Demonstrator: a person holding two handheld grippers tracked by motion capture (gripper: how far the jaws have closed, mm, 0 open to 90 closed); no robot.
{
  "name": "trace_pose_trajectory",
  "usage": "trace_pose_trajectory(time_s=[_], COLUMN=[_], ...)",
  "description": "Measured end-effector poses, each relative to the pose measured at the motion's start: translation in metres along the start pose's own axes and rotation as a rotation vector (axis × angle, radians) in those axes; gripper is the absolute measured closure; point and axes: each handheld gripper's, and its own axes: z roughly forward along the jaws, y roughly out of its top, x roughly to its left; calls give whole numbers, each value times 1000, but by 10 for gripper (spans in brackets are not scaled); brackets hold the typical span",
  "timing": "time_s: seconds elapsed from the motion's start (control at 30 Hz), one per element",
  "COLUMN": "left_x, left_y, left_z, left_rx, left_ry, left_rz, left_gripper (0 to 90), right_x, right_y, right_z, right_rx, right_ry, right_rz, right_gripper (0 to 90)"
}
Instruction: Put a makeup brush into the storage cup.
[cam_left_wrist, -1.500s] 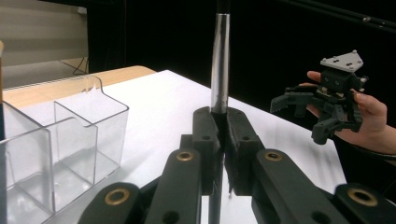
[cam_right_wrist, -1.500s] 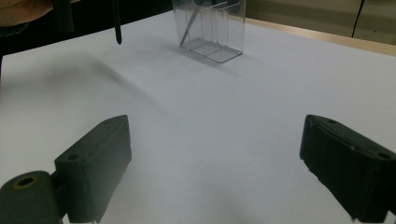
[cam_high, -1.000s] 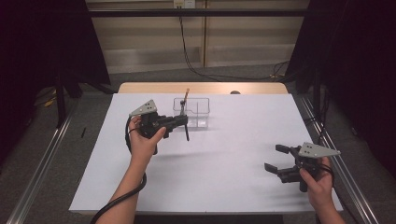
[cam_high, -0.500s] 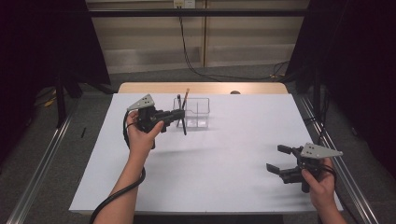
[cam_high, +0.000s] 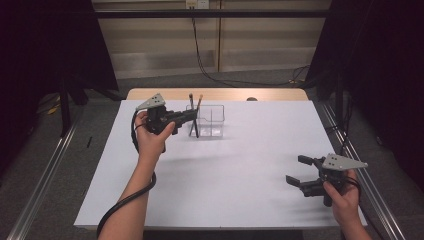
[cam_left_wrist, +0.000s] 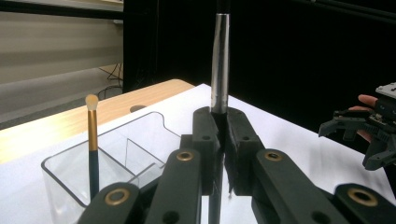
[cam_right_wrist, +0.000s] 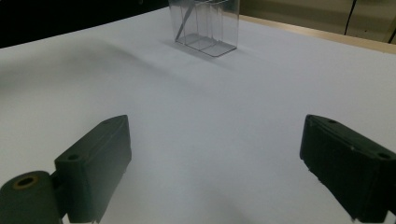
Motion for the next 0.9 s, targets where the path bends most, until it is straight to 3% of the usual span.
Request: trace_pose_trajectory(time_s=[0.47, 0.9], left_x=[4, 10], left_y=[16, 30], left_z=[5, 10], left_rx=[-2, -8], left_ry=[7, 42], left_rz=[14, 21], left_gripper=[839, 839], right_x=[2, 2], right_y=[0, -1], right_z=[-1, -2], right_rx=[-4, -2], right_ry=[7, 10], right_rz=[-6, -11], right_gripper=[88, 87])
